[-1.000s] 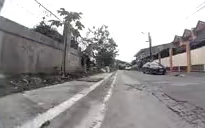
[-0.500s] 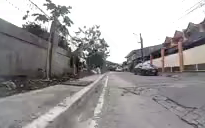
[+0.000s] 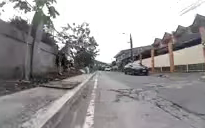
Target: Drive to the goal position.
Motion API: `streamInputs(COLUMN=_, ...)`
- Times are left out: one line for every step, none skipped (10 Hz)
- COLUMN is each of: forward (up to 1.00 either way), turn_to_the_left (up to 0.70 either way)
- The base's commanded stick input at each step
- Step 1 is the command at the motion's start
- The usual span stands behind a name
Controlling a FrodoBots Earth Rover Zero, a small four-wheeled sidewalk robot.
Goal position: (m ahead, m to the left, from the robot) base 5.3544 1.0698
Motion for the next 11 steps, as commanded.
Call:
streamInputs(forward=1.00, turn_to_the_left=0.00)
streamInputs(forward=1.00, turn_to_the_left=0.00)
streamInputs(forward=1.00, turn_to_the_left=0.00)
streamInputs(forward=1.00, turn_to_the_left=0.00)
streamInputs(forward=1.00, turn_to_the_left=0.00)
streamInputs(forward=1.00, turn_to_the_left=0.00)
streamInputs(forward=1.00, turn_to_the_left=0.00)
streamInputs(forward=1.00, turn_to_the_left=0.00)
streamInputs(forward=1.00, turn_to_the_left=0.00)
streamInputs(forward=1.00, turn_to_the_left=0.00)
streamInputs(forward=1.00, turn_to_the_left=-0.10)
